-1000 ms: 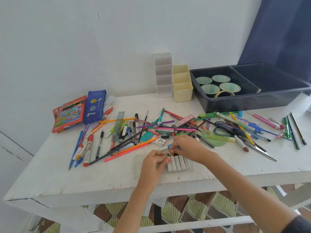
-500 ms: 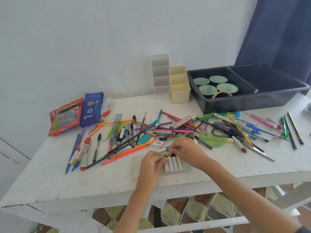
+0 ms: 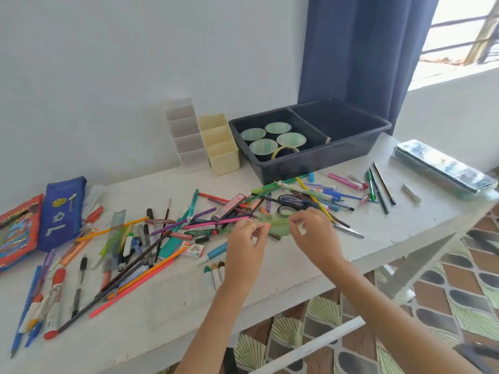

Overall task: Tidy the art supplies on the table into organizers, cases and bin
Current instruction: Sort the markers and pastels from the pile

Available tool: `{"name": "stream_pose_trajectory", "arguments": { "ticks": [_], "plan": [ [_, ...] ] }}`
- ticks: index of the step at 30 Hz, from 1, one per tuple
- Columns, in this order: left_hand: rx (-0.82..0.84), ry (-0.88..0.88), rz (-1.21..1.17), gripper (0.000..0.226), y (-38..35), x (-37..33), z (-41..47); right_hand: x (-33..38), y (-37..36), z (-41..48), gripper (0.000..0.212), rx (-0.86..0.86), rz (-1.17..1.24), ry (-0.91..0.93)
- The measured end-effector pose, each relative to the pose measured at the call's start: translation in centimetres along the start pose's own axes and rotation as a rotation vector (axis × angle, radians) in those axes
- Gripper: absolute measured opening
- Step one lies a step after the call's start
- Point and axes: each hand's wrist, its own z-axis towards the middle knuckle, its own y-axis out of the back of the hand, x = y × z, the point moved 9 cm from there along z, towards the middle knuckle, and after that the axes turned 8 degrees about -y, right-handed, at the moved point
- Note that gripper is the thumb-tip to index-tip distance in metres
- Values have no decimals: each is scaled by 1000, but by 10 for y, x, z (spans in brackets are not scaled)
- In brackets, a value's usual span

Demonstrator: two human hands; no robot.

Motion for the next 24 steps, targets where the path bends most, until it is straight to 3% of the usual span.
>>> {"name": "stream_pose_trajectory", "arguments": {
  "ticks": [10, 13, 18, 24],
  "plan": [
    [113, 12, -53, 17, -62, -16, 21, -77, 15, 4, 22, -58, -126, -264],
    [129, 8, -38, 17, -73, -15, 23, -83, 18, 4, 21, -72, -42, -273],
    [163, -16, -69, 17, -93, -25, 39, -84, 50, 7, 8, -240, 196, -226],
    [298, -158, 50, 19, -147, -52, 85, -113, 75, 17, 18, -288, 292, -284]
  ]
}}
